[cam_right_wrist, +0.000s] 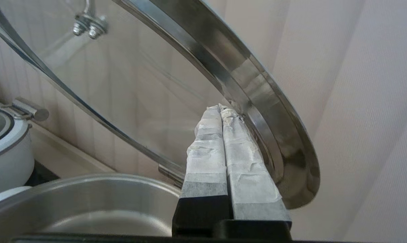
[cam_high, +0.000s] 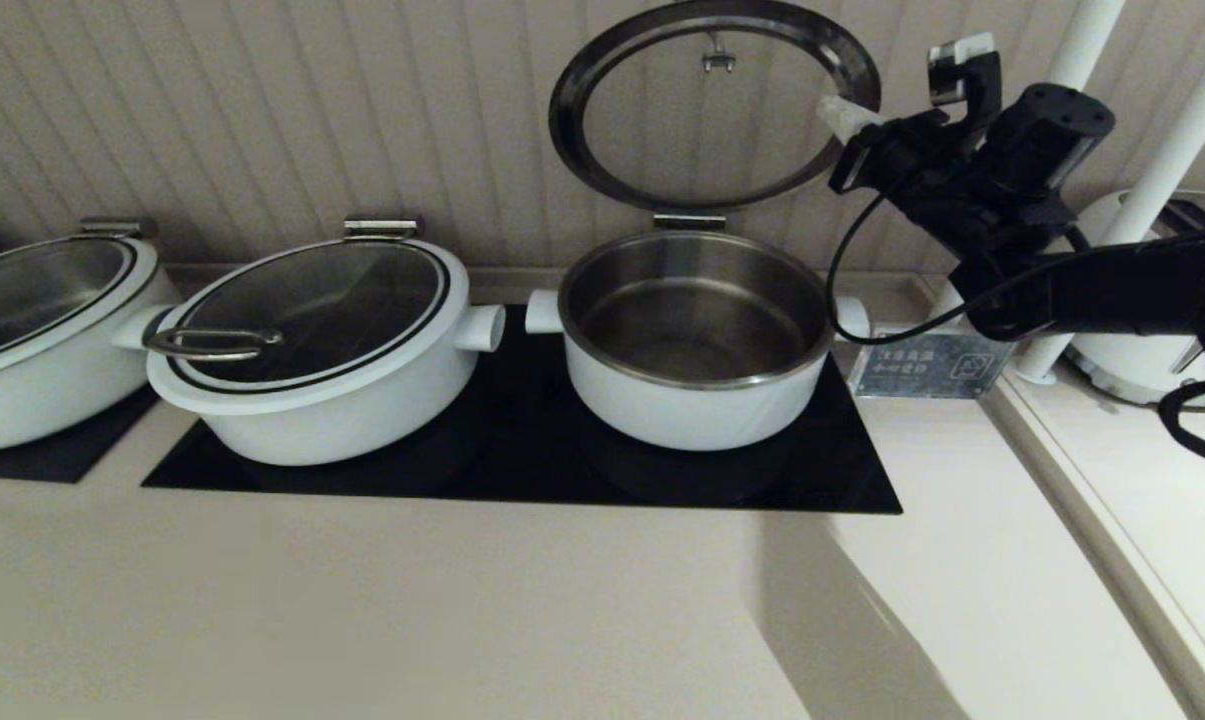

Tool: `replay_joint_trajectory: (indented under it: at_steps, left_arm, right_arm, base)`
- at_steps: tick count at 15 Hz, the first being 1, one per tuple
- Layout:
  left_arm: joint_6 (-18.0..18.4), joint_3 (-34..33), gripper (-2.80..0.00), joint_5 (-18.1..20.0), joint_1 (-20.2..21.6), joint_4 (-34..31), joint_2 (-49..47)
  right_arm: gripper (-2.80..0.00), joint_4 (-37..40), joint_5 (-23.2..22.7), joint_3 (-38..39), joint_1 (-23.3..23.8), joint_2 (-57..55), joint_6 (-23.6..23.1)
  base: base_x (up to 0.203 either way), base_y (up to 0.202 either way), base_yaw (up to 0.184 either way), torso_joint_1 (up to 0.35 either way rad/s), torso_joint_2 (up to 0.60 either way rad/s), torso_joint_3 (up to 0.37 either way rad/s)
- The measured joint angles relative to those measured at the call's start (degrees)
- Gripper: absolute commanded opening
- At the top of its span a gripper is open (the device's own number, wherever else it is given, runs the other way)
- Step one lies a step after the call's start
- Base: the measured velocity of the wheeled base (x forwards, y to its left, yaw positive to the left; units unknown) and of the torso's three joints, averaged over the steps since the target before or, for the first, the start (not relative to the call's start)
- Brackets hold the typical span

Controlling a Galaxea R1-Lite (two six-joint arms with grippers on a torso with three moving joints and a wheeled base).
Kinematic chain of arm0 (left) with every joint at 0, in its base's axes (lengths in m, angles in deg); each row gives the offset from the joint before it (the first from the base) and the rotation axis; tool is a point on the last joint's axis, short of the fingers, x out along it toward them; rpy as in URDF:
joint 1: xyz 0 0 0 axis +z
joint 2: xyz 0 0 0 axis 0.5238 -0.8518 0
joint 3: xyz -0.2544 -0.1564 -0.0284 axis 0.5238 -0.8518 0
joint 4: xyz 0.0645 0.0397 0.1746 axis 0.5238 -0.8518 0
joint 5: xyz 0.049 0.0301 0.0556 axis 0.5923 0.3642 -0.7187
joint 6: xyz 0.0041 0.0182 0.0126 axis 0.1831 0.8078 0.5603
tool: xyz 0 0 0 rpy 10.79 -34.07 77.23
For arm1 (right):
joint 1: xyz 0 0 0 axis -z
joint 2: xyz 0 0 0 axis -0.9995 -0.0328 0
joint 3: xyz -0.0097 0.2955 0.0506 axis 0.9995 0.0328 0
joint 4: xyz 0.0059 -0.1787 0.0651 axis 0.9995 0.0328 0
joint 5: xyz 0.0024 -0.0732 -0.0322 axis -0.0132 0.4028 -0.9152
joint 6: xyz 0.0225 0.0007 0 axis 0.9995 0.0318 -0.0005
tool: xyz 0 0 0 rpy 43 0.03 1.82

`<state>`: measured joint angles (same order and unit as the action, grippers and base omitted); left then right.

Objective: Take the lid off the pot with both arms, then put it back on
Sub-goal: Open the pot lid completely

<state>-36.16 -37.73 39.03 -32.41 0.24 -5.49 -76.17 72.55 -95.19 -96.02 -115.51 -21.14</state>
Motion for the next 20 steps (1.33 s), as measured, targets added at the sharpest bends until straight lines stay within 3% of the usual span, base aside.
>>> replay_joint_trajectory:
  at_steps: [11, 20]
  left_arm:
    - [0.02, 0.00, -2.80, -0.02, 0.00, -0.11, 0.00]
    - [0.00, 0.00, -2.80, -0.02, 0.00, -0.18, 0.00]
  right_arm:
    - [-2.80, -8.80, -1.90, 3.18, -1.66, -0.53, 0.45]
    - [-2.80, -0.72, -2.31, 5.02, -1.16, 2.73, 0.56]
  base:
    - [0.000, 0.000, 0.000, 0.000, 0.00, 0.000]
    - [0.000, 0.000, 0.000, 0.000, 0.00, 0.000]
